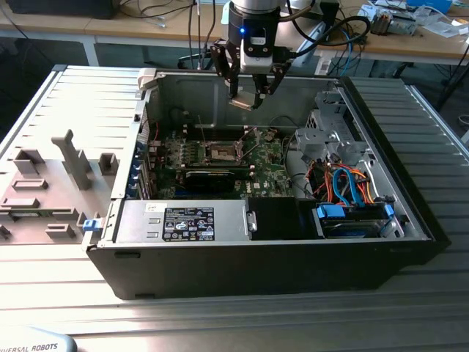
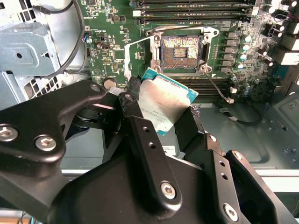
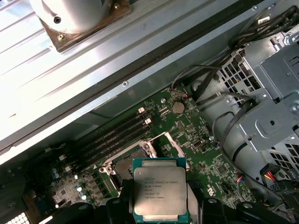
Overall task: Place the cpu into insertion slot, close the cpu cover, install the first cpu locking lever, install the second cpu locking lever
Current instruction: 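Place the cpu into insertion slot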
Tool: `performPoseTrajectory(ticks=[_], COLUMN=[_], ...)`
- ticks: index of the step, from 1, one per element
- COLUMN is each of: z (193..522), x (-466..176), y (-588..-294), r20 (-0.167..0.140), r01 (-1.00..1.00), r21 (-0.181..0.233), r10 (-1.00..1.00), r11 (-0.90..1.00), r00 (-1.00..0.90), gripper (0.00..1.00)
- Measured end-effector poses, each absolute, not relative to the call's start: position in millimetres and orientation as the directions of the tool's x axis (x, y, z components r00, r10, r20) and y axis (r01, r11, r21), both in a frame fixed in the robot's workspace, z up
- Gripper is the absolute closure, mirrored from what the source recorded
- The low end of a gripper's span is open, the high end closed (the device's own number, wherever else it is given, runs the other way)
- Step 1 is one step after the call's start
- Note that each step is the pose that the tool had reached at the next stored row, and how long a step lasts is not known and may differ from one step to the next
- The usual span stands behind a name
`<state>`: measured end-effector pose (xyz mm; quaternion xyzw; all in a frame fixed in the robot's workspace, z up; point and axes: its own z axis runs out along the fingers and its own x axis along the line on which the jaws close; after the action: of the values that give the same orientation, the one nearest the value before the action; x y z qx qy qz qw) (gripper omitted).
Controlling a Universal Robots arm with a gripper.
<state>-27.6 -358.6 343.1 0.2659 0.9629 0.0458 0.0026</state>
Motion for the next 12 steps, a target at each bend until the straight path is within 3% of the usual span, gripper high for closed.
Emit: performPoseTrajectory(ticks=[12], z=[343.1], x=[-27.6], y=[-358.6], r20=[0.019], r01=[0.517], r21=[0.09], r10=[0.517], r11=[0.851], r00=[-0.856], gripper=[0.46])
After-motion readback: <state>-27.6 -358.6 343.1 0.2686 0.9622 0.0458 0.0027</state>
